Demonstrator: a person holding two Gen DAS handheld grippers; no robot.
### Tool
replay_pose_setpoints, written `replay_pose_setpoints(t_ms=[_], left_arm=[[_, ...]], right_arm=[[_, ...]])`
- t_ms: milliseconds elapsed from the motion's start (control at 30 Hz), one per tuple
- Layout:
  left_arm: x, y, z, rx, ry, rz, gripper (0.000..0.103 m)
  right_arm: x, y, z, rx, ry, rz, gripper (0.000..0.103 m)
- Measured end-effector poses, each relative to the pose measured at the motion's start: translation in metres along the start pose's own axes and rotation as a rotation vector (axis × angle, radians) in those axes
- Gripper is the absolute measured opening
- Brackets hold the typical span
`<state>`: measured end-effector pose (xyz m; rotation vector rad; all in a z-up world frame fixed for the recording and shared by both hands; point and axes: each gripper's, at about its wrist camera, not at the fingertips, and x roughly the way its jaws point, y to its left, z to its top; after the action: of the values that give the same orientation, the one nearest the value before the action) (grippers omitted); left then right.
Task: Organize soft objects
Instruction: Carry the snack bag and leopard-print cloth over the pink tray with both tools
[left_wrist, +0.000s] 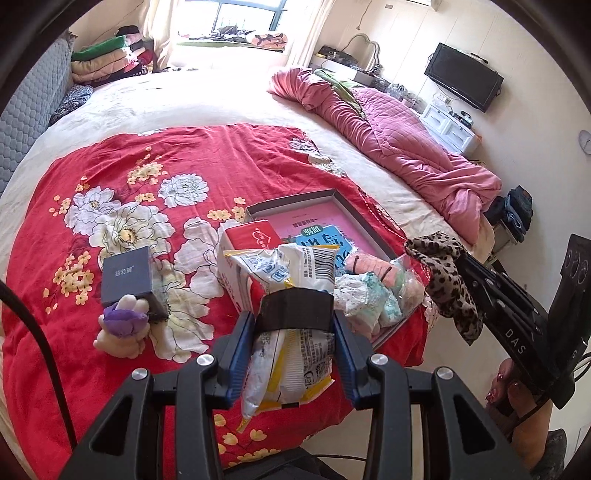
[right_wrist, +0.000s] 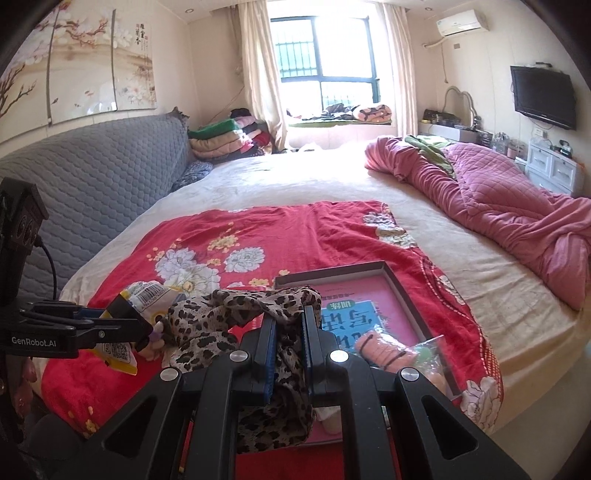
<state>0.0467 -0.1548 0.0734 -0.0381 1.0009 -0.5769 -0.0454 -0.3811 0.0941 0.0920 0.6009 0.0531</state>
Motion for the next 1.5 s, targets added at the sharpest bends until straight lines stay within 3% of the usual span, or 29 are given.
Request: replay_pose_setpoints(t_ms=[333,533,767,1100,1500], left_arm=[[0.043,-0.049,0.012,0.064,0.030,-0.026,0.042],[0.083,-0.079,0.010,0.128,0.073,-0.004,0.042],[0.115,-0.102,0.017,0.195,0.061,0.054,0.042],[0.160,-0.089,0.029,0.157,0.112,0.048,0.042],[0.172,-0.089,0.022,0.161,0.120,0.041,0.042]], right_arm=[[-0.017,-0.078,-0.006,0.186,-0.023,-0.098,0.013],[-0.008,-0.105,-0.014,0.227,-0.003,-0.140,0.014],[0.022,-0.112,-0.022,0.203,0.052,-0.139,0.015],[0.073,-0.115,-0.039,0.174,0.139,-0.129,0.015],[0.104,-0.117,-0.050,0.180,0.198,-0.139,0.015]])
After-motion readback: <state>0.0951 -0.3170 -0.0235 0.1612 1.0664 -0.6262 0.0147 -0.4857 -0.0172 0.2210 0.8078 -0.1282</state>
